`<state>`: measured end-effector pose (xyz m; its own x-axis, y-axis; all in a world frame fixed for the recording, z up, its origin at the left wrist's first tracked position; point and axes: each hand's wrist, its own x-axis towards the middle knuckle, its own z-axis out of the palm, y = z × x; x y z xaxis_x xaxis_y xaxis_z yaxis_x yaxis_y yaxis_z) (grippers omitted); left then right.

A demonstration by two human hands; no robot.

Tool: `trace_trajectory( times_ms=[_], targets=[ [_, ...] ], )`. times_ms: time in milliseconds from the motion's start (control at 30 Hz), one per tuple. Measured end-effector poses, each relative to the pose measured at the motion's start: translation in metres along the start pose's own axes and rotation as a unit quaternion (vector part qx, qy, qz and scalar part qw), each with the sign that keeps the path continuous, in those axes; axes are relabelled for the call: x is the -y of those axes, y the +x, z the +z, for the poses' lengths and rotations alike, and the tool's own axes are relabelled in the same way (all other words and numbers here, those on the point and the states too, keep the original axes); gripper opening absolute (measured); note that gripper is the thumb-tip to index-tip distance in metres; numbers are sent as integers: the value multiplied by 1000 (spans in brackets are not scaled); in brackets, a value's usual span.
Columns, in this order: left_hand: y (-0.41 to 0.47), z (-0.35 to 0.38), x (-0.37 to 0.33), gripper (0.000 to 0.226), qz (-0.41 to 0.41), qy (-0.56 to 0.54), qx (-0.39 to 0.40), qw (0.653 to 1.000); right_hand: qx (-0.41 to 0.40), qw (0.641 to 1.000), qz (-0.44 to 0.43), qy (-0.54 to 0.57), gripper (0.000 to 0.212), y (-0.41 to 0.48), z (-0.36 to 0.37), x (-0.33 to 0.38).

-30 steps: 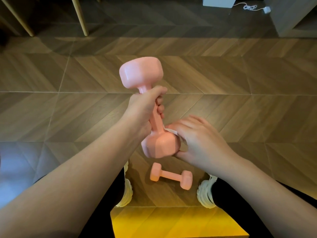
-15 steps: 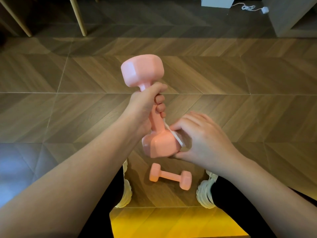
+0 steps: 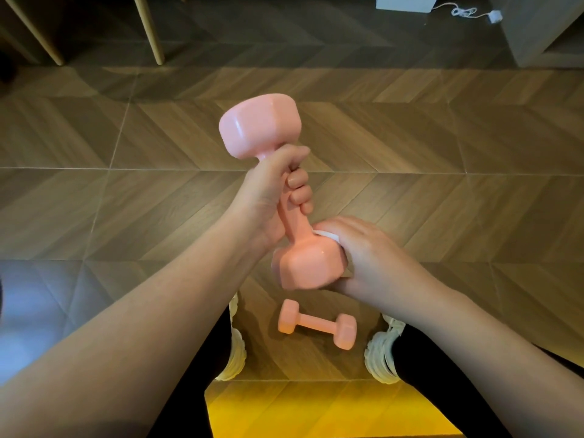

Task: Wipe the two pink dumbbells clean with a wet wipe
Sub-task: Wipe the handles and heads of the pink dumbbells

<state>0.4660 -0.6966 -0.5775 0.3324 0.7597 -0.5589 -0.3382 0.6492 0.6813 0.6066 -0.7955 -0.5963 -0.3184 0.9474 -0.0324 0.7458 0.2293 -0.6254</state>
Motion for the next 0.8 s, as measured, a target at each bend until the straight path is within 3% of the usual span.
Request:
trace_trajectory(
  times_ms=[167, 267, 500, 667, 800],
  targets=[
    [-2, 5, 3, 16, 77, 48, -37, 995, -97, 992, -4, -85, 53, -2, 0, -3],
    [-1, 2, 5, 23, 51, 64, -86, 993, -131, 984, -20, -120, 56, -3, 1, 1],
    [1, -3, 12, 23, 8, 40, -99, 994, -51, 992, -21, -113, 60, 0, 1, 6],
    [2, 0, 6, 23, 14, 9, -82, 996, -81, 991, -7, -104, 56, -2, -2, 6],
    [2, 3, 7, 26, 8, 23, -61, 998, -9, 999, 2, -38, 50, 2, -4, 3]
  ],
)
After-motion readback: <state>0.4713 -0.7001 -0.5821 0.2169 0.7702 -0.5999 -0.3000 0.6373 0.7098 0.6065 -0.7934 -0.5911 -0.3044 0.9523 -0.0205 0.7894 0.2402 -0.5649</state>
